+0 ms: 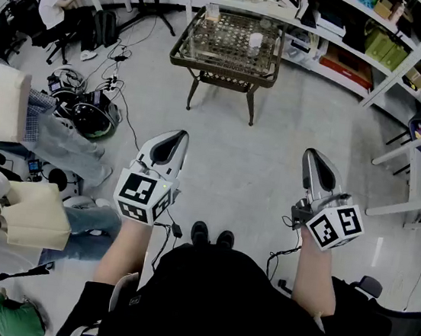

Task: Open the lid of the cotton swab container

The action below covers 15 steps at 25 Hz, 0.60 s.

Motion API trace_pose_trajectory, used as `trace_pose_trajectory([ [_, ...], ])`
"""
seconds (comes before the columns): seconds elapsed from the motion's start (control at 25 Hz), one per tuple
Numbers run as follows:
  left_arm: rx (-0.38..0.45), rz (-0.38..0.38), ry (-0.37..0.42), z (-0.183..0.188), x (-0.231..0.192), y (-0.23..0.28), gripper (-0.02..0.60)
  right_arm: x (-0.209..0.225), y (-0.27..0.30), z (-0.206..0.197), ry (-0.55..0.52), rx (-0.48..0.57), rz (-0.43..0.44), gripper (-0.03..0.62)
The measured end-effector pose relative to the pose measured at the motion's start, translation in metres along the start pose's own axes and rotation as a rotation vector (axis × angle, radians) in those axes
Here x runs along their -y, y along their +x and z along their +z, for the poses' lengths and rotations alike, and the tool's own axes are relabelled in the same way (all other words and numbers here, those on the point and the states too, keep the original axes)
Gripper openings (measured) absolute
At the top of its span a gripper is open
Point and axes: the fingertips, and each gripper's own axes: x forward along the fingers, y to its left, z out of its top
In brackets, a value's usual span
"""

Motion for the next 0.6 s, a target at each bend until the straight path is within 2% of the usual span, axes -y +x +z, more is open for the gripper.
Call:
trace_pose_trajectory([
  [0.6, -0.002, 0.002, 0.000, -0.002, 0.021, 0.003, -0.002, 0.008, -0.014, -0.002, 0.003, 0.002, 0.012, 0.006],
])
